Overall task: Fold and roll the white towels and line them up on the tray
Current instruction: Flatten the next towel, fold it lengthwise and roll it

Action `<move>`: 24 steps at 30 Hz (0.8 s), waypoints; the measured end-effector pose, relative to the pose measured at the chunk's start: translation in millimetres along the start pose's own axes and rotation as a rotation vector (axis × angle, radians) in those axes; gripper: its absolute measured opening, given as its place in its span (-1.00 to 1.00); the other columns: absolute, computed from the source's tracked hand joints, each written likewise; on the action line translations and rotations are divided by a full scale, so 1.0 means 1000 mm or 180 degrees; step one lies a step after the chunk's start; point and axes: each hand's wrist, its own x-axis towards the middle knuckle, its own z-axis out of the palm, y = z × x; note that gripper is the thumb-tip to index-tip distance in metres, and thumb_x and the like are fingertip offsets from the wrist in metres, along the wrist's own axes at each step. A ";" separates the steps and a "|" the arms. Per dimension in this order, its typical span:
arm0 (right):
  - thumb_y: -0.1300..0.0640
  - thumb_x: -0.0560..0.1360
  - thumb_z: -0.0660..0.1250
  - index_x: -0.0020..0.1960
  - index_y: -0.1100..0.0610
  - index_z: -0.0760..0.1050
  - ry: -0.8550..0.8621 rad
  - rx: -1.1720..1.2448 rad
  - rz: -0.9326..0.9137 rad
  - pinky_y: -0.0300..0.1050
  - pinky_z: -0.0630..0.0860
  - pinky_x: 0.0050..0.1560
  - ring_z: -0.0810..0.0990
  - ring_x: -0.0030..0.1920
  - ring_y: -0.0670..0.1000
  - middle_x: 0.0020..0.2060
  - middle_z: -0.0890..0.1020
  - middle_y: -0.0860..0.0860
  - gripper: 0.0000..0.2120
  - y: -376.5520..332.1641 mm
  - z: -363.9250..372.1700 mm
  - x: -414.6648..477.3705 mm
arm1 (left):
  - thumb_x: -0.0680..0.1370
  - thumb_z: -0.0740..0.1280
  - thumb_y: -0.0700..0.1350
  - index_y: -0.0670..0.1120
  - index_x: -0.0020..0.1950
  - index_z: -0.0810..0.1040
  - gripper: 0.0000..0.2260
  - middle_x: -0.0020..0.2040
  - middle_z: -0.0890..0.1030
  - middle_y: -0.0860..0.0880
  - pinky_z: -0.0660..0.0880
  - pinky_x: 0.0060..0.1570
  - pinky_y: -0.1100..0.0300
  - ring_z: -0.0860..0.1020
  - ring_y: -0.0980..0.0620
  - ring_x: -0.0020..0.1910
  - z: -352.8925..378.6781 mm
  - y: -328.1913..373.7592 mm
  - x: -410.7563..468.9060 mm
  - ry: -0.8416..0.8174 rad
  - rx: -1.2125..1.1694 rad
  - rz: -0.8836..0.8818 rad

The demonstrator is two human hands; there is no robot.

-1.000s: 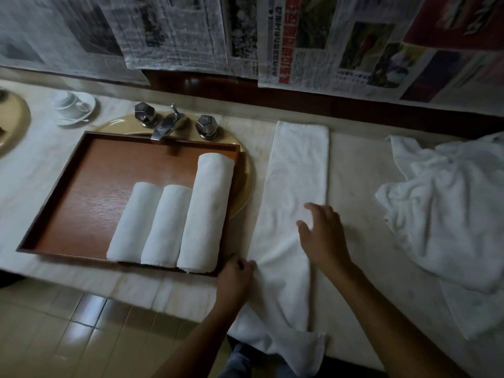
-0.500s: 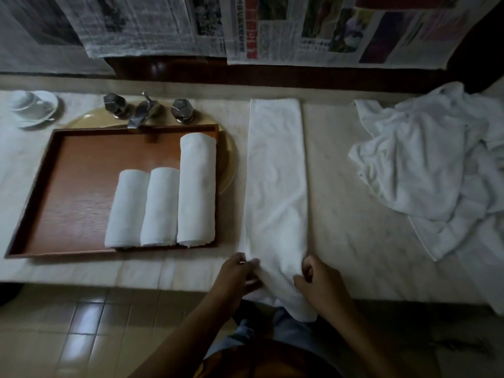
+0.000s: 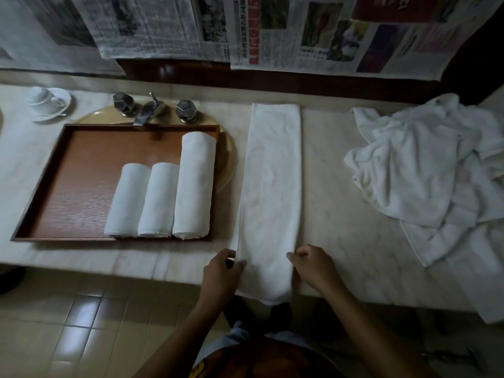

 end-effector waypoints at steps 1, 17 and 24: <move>-0.09 0.54 0.40 -0.08 0.07 0.61 -0.0006 -0.0010 -0.0054 -0.12 0.43 -0.11 0.63 -0.06 0.09 -0.15 0.69 0.01 -0.77 0.000 -0.001 0.003 | 0.61 0.42 -0.02 -0.01 0.04 0.60 -0.91 -0.10 0.66 0.00 0.49 -0.25 0.17 0.62 0.06 -0.14 0.000 0.002 0.001 -0.0029 -0.0225 -0.0202; -0.22 0.02 0.63 -0.04 -0.06 0.49 0.0184 0.1094 -0.0023 0.15 0.69 -0.11 0.71 -0.17 0.01 -0.20 0.70 -0.08 -0.40 0.063 -0.002 0.032 | 0.60 0.45 -0.12 -0.17 -0.07 0.69 -0.87 -0.18 0.66 -0.10 0.61 -0.20 0.09 0.63 -0.10 -0.15 0.020 0.002 -0.008 0.0109 -0.1259 -0.0608; 0.09 0.33 0.68 0.09 0.07 0.51 -0.0218 0.1215 0.0065 0.06 0.71 -0.20 0.72 -0.13 0.09 -0.08 0.67 0.09 -0.54 0.048 -0.008 0.015 | 0.60 0.43 -0.05 -0.04 0.02 0.66 -0.92 -0.14 0.63 0.09 0.42 -0.31 0.35 0.55 0.23 -0.18 0.020 -0.007 -0.010 0.0640 0.0296 -0.0128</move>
